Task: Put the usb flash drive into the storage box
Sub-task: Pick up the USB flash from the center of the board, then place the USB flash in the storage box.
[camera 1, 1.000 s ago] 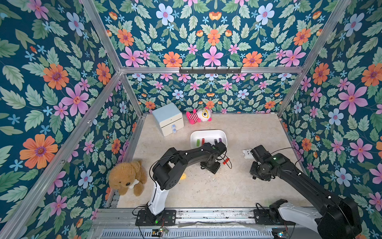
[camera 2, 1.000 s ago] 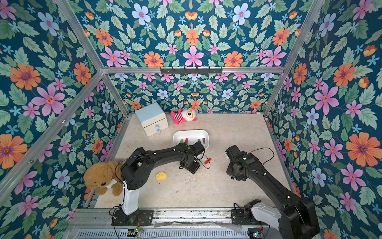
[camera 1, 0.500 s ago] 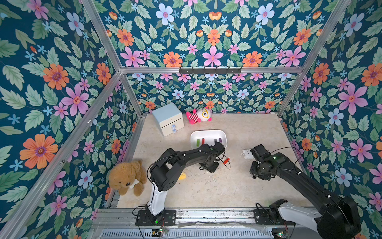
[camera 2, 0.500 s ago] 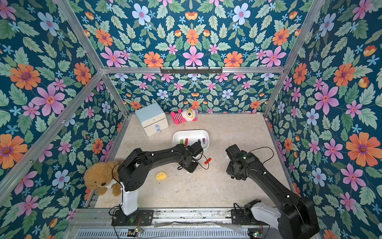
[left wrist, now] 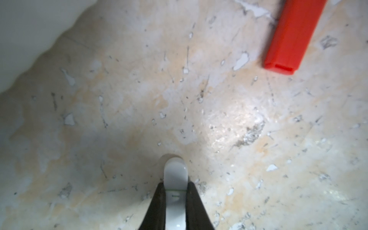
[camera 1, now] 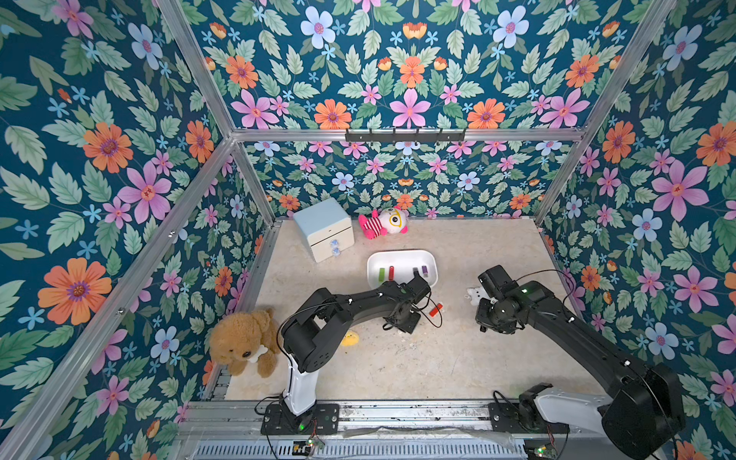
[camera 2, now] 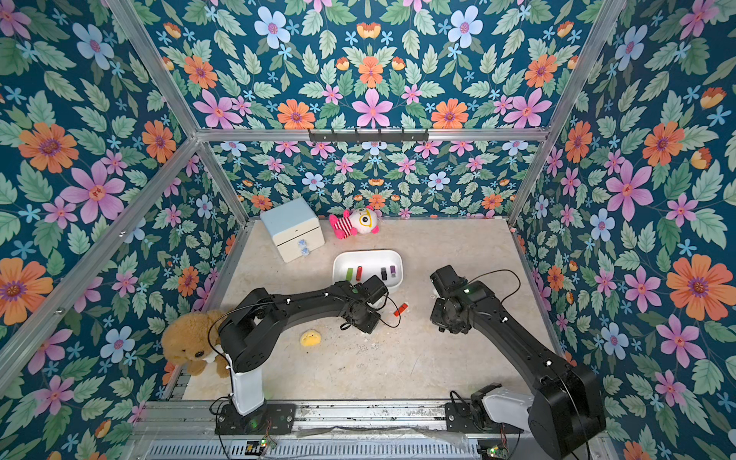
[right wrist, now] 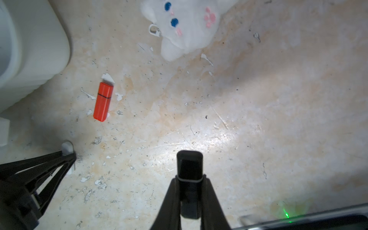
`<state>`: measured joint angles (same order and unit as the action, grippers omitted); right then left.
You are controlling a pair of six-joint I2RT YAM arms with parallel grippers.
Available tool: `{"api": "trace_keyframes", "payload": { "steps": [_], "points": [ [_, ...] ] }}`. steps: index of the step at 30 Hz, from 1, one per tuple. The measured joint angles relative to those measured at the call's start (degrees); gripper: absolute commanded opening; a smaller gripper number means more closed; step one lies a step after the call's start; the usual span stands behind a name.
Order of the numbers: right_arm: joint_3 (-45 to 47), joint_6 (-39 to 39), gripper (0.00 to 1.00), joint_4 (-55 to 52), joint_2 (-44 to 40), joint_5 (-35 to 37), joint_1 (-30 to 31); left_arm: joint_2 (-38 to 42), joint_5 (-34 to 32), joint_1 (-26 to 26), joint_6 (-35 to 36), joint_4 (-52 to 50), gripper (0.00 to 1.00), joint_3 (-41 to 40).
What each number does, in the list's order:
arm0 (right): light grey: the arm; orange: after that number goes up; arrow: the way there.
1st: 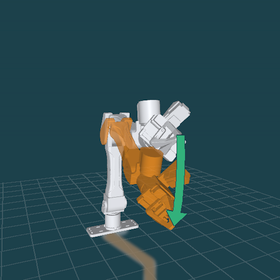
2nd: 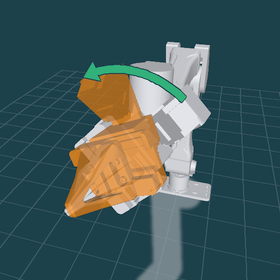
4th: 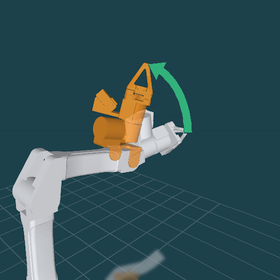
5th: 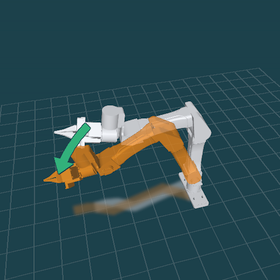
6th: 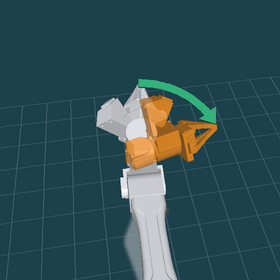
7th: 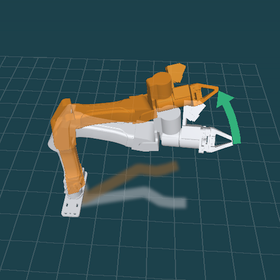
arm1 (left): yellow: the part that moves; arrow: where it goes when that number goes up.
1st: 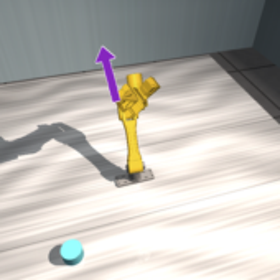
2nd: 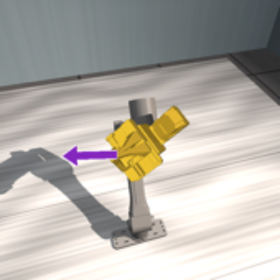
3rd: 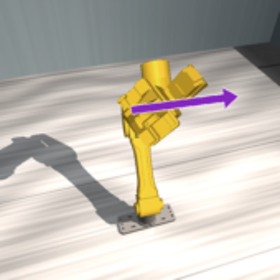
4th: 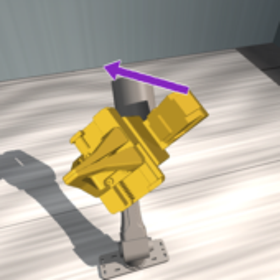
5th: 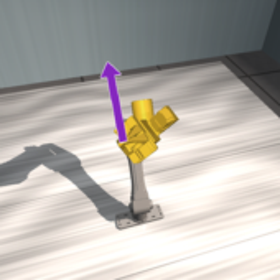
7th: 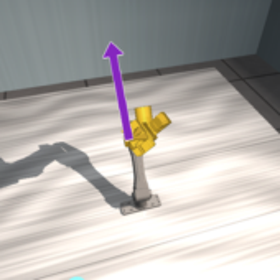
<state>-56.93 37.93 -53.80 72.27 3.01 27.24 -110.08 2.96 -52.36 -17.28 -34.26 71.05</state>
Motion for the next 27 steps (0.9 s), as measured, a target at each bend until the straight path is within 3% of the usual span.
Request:
{"api": "trace_keyframes", "payload": {
  "steps": [8,12,20,27],
  "points": [
    [-11.10,-3.65,0.00,0.37,7.80,-1.14,0.00,1.05,-0.02,0.00,-1.64,0.33,0.00,-0.39],
    [-16.48,-5.66,0.00,1.03,12.68,-1.70,0.00,4.00,0.50,0.48,-3.61,-5.35,0.00,-0.11],
    [-26.23,-8.81,0.00,1.05,21.90,-4.22,0.55,10.54,-1.75,4.81,-5.22,-12.79,0.00,5.03],
    [-40.92,-12.22,0.00,-0.85,34.56,-5.90,3.39,15.80,-4.04,11.85,-5.22,-17.66,0.00,6.08]
  ]
}}
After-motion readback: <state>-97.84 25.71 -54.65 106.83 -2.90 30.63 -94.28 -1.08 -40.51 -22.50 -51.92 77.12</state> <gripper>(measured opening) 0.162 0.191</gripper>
